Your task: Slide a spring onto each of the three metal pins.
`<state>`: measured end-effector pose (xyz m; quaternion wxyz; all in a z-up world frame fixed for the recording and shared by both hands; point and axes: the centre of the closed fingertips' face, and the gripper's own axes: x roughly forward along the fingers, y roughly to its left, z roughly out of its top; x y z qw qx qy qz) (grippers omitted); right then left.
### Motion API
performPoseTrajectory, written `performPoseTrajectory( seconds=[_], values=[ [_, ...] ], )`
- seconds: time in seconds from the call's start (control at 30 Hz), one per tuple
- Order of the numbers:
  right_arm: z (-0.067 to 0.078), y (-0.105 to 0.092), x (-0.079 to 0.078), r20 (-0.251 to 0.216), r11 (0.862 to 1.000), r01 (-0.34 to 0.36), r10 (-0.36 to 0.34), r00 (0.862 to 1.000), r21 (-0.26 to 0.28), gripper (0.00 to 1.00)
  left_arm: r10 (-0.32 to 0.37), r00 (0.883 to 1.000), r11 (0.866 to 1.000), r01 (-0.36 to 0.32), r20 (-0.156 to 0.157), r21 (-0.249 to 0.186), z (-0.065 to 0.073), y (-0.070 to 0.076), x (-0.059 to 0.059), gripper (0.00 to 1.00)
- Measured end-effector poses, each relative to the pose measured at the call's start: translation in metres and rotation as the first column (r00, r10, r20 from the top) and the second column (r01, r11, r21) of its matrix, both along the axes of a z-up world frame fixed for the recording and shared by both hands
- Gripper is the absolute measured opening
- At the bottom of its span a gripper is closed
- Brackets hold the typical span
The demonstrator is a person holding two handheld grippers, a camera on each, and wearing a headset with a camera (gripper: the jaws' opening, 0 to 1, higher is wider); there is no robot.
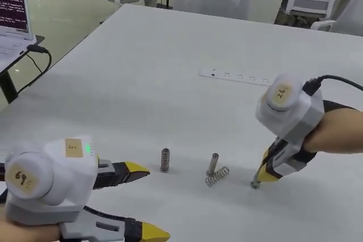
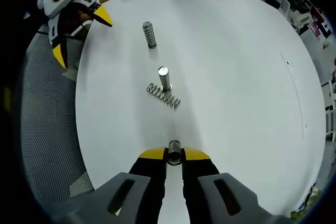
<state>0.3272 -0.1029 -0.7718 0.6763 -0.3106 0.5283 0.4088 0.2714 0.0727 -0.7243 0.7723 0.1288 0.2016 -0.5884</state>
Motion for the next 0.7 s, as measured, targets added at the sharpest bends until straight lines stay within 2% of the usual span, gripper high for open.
performPoseTrajectory(
  seconds=[0.4,0.7],
  values=[
    [-0.0094,-0.0004,0.0000,-0.008,1.000,0.000,-0.001,1.000,-0.012,0.09,0.003,1.000,1.000,-0.003,0.000,0.002,-0.0004,0.0021,0.0006,0.57],
    [-0.0094,0.0002,-0.0013,-0.007,1.000,-0.002,0.002,1.000,-0.011,0.09,0.004,1.000,1.000,-0.004,-0.001,0.002,-0.0006,0.0032,0.0008,0.57]
  ],
)
